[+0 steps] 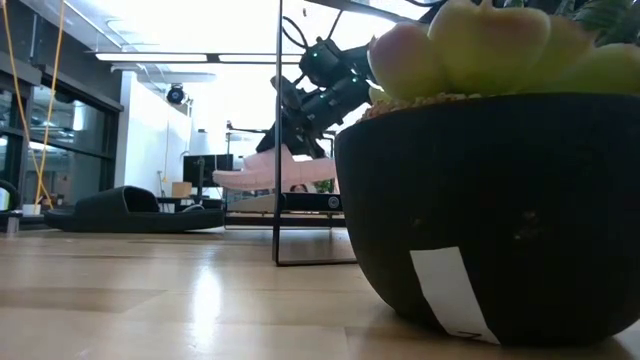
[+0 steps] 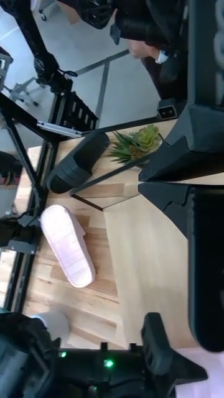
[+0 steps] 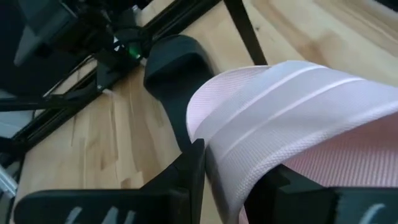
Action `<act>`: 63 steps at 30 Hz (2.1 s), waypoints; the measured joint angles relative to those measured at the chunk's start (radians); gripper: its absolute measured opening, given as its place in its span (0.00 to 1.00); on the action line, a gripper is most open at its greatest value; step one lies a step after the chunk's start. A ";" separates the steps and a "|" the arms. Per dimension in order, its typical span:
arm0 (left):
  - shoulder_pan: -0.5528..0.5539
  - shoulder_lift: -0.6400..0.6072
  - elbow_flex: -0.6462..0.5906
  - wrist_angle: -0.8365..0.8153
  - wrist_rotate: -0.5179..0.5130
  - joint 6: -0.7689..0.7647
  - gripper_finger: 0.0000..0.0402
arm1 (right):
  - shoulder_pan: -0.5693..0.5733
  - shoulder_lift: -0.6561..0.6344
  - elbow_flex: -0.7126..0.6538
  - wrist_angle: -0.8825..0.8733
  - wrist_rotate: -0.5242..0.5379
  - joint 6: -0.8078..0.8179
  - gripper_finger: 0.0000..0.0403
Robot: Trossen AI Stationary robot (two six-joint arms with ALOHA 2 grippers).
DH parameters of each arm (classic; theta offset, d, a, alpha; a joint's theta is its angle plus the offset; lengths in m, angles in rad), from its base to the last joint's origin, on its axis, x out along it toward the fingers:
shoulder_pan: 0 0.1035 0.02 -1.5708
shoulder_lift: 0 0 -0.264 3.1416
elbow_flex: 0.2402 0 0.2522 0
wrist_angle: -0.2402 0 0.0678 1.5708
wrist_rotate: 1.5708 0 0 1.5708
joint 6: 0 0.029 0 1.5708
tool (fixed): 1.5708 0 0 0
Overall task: Pick and place slides into the shelf
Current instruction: Put the left pink slides on the shelf
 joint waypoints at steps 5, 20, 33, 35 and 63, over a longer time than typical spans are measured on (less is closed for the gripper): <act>0.000 0.000 0.000 -0.040 -0.007 0.000 0.01 | 0.000 0.000 0.000 0.003 -0.004 -0.004 0.18; 0.000 0.000 0.000 -0.054 -0.012 0.007 0.01 | -0.010 0.000 0.021 -0.076 0.031 -0.031 0.18; -0.001 -0.058 -0.197 -0.146 -0.334 -0.273 0.01 | -0.013 0.000 0.021 -0.056 0.017 -0.005 0.18; 0.000 -0.117 -0.322 -0.056 -0.341 -0.343 0.01 | -0.013 0.000 0.021 -0.053 0.017 -0.004 0.18; 0.164 -0.712 -1.410 0.908 -0.432 -1.169 0.50 | 0.018 0.000 0.021 -0.016 -0.013 0.012 0.18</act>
